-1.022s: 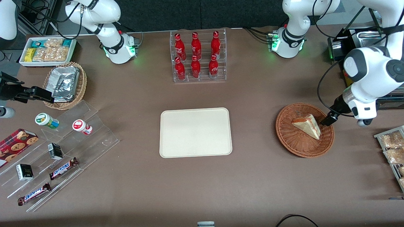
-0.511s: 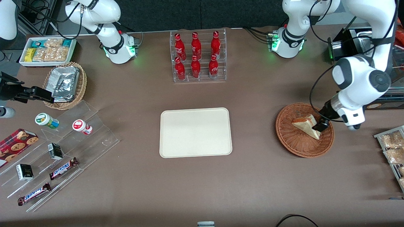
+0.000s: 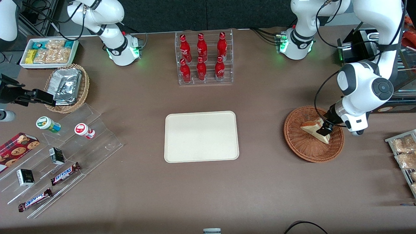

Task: Place sandwich from basket to tray
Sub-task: 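Lower the left gripper and close it on the wrapped sandwich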

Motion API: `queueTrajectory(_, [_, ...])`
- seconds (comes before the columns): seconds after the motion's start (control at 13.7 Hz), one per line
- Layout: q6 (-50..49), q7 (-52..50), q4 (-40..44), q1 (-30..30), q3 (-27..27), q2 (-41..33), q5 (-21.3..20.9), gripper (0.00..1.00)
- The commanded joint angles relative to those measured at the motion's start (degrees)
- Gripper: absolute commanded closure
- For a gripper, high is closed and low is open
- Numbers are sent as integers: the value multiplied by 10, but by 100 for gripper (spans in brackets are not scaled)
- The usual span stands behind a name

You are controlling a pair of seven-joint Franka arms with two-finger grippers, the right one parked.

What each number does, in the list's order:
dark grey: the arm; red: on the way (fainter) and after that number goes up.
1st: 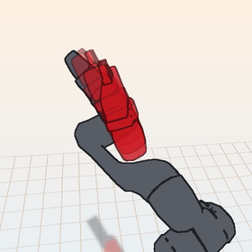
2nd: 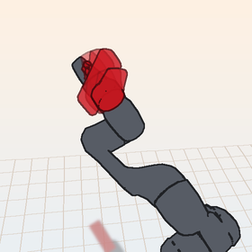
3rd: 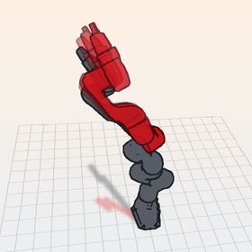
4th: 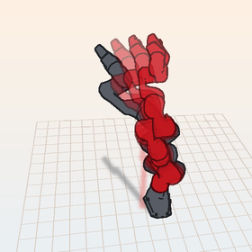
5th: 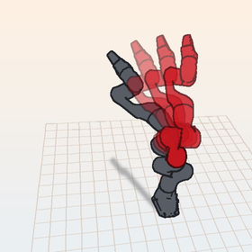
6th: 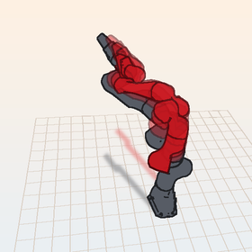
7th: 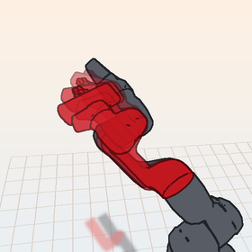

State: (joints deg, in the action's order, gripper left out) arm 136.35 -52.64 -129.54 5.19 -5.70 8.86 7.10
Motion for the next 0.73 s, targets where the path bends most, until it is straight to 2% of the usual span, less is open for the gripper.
queueTrajectory(0.0, [1,-11,1,5,-1,18,-7,0])
queueTrajectory(0.51, [3,-12,0,5,-2,32,-8,1])
queueTrajectory(0.58, [4,-12,1,5,-2,34,-9,8])
queueTrajectory(0.66, [4,-12,1,5,-2,34,-9,23])
